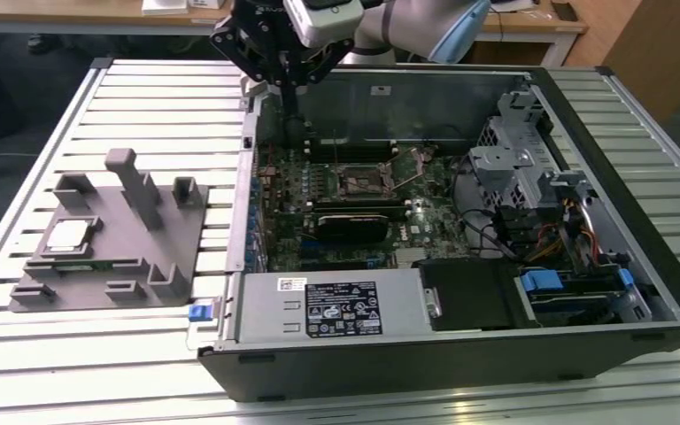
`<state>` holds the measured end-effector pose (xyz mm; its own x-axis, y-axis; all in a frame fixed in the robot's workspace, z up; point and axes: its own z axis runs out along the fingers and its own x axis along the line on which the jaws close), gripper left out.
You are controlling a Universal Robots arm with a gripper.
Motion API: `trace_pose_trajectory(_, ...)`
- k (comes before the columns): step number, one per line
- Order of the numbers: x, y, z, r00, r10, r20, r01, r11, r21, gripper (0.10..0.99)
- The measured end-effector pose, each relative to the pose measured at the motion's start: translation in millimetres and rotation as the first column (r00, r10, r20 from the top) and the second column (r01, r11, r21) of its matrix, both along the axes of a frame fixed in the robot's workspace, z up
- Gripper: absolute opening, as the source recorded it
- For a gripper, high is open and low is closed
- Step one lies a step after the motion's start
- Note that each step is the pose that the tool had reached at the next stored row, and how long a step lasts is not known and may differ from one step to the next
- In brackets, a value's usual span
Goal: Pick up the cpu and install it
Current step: 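Reach for the cpu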
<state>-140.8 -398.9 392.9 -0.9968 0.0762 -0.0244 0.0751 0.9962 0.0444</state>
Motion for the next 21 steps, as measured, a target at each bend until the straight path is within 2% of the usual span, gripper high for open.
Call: trace_pose_trajectory(21,-6.4,0.0,-0.2,1.0,0.0,0.0,0.0,1.0,0.0,0.106)
